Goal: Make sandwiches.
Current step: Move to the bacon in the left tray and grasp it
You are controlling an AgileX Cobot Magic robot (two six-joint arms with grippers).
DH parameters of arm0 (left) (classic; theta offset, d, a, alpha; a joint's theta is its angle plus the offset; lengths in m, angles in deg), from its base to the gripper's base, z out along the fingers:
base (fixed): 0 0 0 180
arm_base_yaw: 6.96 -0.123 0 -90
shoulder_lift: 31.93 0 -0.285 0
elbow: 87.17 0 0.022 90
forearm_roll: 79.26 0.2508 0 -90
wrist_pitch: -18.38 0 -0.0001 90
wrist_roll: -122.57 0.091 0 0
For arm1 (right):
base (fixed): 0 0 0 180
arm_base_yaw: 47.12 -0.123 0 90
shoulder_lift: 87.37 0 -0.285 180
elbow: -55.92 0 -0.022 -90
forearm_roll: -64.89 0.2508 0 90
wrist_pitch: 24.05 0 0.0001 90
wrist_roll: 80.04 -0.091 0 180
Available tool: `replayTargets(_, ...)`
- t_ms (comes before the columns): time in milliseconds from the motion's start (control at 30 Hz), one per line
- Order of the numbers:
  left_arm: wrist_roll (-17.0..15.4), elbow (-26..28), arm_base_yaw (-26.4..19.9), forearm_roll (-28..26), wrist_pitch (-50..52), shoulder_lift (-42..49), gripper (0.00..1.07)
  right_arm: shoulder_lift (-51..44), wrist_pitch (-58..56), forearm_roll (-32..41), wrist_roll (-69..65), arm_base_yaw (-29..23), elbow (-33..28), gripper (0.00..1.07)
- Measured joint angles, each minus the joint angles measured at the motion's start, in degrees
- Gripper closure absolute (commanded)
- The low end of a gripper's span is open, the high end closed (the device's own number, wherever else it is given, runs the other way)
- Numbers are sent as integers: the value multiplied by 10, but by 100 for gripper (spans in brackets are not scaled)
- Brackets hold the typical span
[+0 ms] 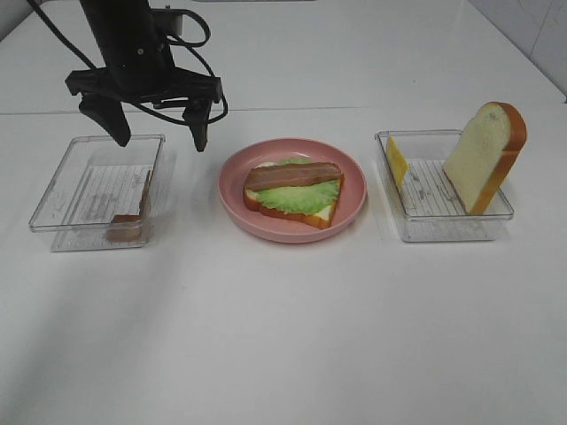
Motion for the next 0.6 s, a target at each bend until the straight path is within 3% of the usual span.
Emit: replayTargets(600,-60,-13,0,2,-2,-60,18,0,0,0,0,0,0,27)
